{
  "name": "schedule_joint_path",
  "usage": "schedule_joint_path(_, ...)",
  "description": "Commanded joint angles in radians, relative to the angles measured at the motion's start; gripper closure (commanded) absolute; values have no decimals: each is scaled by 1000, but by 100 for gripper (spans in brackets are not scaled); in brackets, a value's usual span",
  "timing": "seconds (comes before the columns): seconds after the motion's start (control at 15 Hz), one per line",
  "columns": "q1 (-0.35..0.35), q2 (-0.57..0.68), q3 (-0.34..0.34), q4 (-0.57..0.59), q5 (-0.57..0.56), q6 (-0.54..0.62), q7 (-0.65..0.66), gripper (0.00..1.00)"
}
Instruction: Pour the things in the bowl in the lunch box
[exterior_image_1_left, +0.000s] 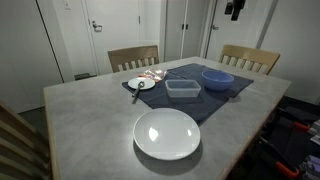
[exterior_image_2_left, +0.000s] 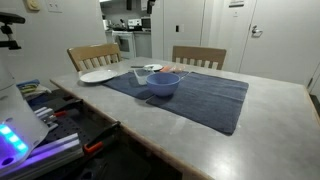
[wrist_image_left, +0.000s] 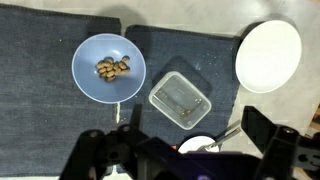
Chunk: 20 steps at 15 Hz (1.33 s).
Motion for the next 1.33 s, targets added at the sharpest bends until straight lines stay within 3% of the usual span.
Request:
schedule_joint_path(0.0,-21,71,17,-3,4,117,-10,0)
schedule_joint_path(0.47,-19,79,26,1,9,98,-4,0)
schedule_joint_path(0.73,-32,128,35,9,-36,153,33,0)
schedule_joint_path(1.27,-120,262,34,27,-316,326,350,0)
